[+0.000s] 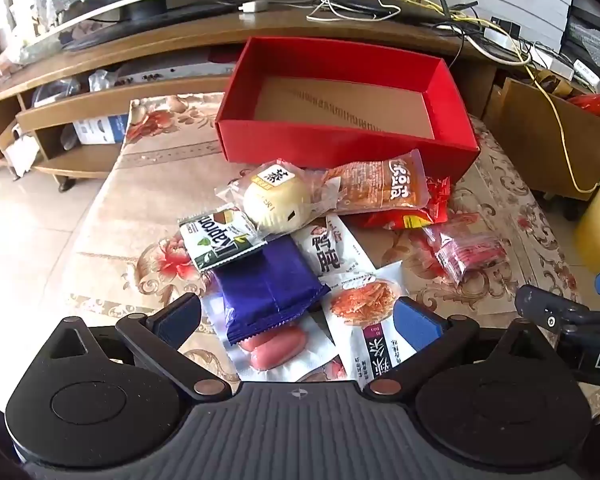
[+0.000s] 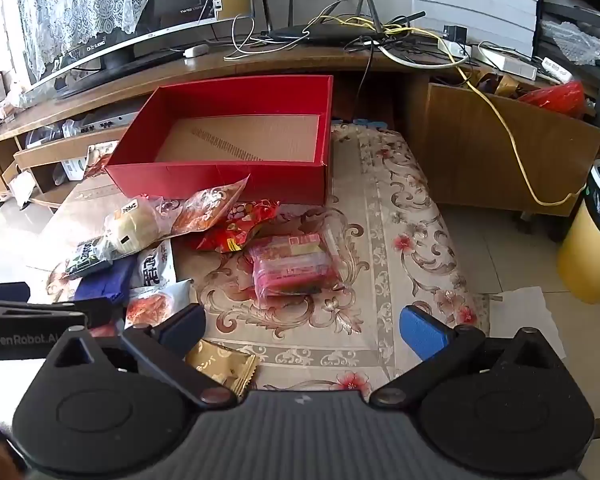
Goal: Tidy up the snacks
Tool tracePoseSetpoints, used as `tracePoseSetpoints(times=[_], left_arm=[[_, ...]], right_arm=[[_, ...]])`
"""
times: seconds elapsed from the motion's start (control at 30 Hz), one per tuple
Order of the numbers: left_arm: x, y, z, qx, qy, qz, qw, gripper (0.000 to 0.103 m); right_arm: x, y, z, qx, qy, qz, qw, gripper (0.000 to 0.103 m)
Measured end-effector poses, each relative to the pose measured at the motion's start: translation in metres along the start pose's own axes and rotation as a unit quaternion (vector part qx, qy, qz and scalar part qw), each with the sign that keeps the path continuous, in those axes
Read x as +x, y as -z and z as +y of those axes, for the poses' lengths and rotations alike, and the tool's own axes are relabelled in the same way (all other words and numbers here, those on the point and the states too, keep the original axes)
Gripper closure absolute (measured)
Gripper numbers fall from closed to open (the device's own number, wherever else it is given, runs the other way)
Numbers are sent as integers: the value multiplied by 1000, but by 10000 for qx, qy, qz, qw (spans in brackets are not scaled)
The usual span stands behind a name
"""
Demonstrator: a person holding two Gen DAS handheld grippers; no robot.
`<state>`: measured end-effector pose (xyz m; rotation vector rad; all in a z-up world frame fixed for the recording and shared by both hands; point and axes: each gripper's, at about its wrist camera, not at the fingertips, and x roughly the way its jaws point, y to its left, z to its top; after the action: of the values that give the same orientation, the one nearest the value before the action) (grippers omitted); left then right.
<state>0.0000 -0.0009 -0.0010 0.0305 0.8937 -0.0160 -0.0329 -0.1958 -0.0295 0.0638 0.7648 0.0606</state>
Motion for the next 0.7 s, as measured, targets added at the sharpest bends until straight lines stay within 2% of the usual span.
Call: tracePoseSetpoints(times=[0.27, 0.37, 0.7], left_arm=[[3, 7, -7, 72, -30, 72, 9999, 0], [6, 4, 2, -79, 36, 237, 9997, 0], [9, 5, 3, -86, -24, 316, 9995, 0]], right_arm=[[3, 3, 1, -45, 21, 60, 10000, 1], [4, 5, 0, -69, 20, 81, 9999, 1], [8, 4, 5, -179, 93, 207, 9996, 1]])
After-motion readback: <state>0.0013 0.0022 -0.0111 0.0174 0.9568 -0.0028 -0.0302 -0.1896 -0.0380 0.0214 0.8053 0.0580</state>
